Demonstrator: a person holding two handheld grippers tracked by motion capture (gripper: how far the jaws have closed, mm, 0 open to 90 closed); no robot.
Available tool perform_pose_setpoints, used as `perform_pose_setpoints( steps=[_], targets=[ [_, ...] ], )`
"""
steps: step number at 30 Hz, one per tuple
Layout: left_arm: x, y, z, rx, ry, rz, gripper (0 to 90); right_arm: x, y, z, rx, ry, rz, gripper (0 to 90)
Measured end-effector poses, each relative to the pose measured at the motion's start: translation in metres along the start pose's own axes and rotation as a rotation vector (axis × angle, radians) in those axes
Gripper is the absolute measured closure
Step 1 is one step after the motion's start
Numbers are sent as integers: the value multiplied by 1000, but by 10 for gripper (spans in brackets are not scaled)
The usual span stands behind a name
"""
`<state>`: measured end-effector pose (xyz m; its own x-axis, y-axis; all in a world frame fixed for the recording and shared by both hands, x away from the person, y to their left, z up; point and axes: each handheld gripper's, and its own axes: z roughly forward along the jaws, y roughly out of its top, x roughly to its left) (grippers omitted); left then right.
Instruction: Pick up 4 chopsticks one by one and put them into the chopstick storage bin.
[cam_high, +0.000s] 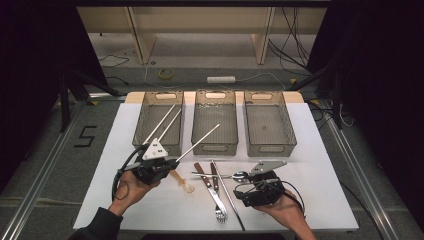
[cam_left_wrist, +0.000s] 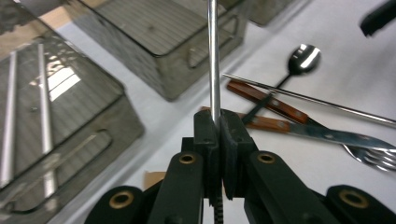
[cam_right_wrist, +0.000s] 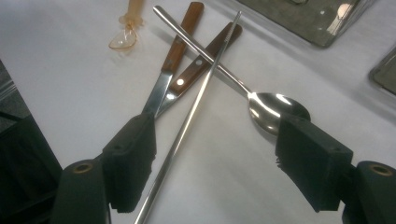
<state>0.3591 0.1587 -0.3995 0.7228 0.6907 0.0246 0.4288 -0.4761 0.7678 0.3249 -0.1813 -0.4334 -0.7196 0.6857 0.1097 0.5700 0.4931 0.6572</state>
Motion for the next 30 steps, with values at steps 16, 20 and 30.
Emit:
perform_pose_setpoints(
  steps=[16, 20, 30],
  targets=[
    [78, 15, 5, -69, 194, -169, 862, 3, -4, 5, 19, -4, -15, 295],
    [92, 18, 12, -69, 217, -189, 861, 3, -4, 6, 18, 1, -20, 294],
    [123, 11, 26, -72, 267, -243, 861, 3, -3, 5, 11, 5, -14, 293]
  ],
)
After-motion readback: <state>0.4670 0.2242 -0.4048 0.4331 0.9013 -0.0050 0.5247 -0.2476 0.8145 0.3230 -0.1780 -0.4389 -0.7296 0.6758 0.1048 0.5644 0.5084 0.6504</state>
